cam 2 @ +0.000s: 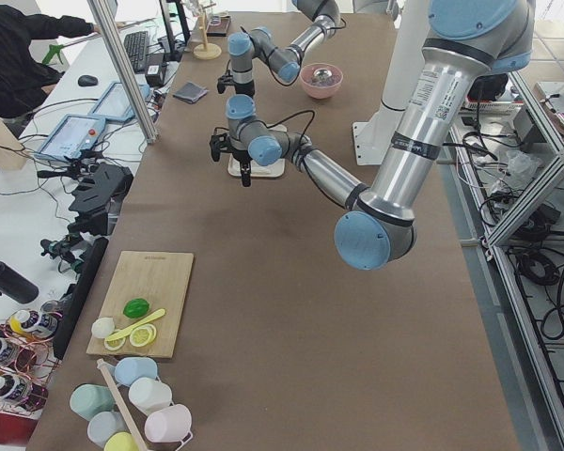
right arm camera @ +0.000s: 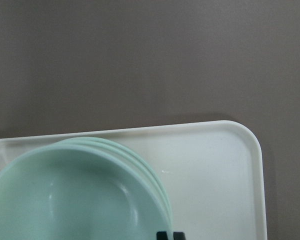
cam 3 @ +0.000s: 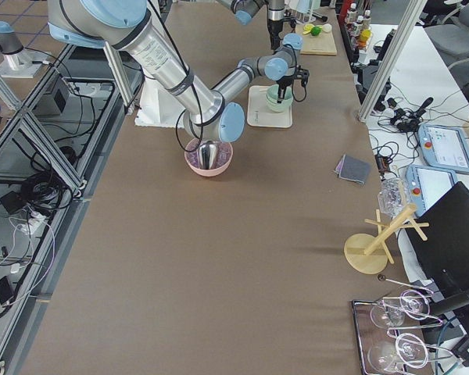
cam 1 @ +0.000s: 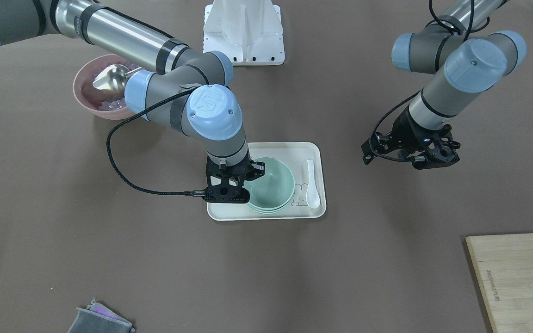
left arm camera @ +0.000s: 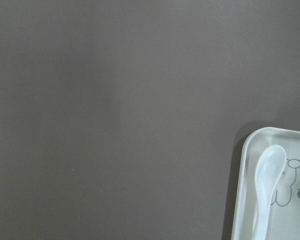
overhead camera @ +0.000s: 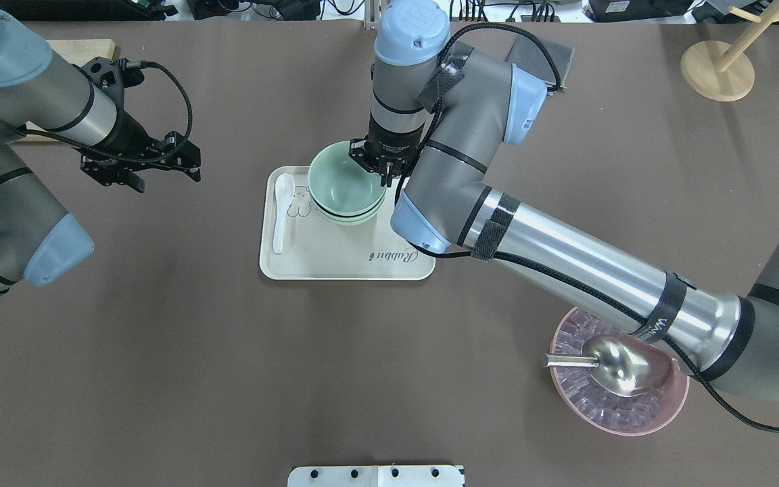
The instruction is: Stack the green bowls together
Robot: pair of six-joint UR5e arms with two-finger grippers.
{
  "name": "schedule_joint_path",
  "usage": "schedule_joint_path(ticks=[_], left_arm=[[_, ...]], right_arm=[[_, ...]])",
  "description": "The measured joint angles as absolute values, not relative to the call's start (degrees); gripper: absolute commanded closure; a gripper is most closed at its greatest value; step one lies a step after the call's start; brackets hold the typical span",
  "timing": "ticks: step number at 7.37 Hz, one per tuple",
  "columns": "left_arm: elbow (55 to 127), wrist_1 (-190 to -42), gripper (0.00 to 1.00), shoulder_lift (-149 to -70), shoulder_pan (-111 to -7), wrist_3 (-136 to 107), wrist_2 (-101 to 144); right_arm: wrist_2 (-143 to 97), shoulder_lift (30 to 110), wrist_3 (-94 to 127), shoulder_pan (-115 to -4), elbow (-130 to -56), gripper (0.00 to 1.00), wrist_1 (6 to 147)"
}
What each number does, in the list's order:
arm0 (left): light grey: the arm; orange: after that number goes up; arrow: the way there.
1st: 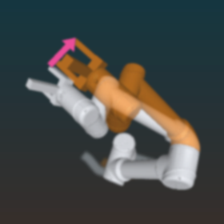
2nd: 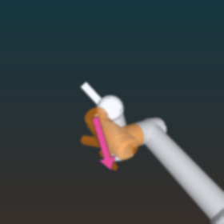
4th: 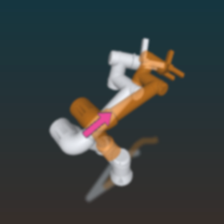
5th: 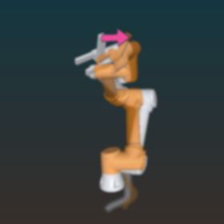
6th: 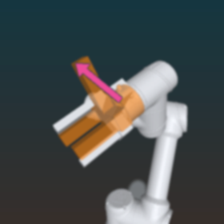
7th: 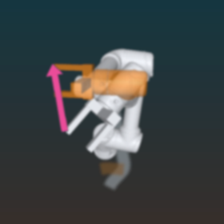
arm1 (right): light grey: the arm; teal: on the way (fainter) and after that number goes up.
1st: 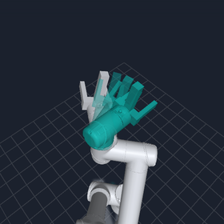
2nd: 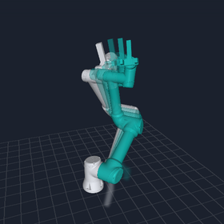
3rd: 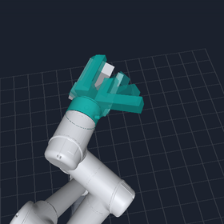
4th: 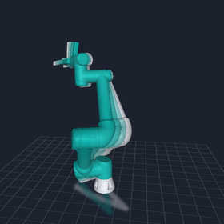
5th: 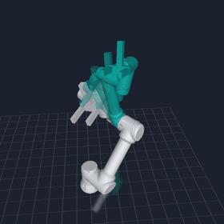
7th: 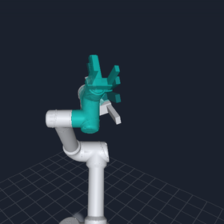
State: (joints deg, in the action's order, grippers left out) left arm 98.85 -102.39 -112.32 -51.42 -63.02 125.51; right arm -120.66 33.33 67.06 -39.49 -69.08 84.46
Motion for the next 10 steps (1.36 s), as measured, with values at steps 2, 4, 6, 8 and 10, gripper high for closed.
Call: schedule_joint_path(ticks=[2, 4, 6, 8, 10], left_arm=[[98.8, -102.4, 0.02, -112.3, -51.4, -63.0, 125.5], [98.8, -102.4, 0.02, -112.3, -51.4, -63.0, 125.5], [98.8, -102.4, 0.02, -112.3, -51.4, -63.0, 125.5], [98.8, -102.4, 0.02, -112.4, -51.4, -63.0, 125.5], [98.8, -102.4, 0.02, -112.4, -51.4, -63.0, 125.5]], right_arm=[[-121.9, 33.4, 67.0, -39.5, -69.0, 1.00, 84.5], [-123.6, 33.4, 66.7, -39.7, -68.8, 1.00, 84.5], [-124.3, 33.4, 66.6, -40.0, -68.6, 1.00, 84.5], [-124.4, 33.4, 66.5, -40.2, -68.3, 1.00, 84.5], [-124.5, 33.4, 66.5, -40.2, -68.1, 1.00, 84.5]])
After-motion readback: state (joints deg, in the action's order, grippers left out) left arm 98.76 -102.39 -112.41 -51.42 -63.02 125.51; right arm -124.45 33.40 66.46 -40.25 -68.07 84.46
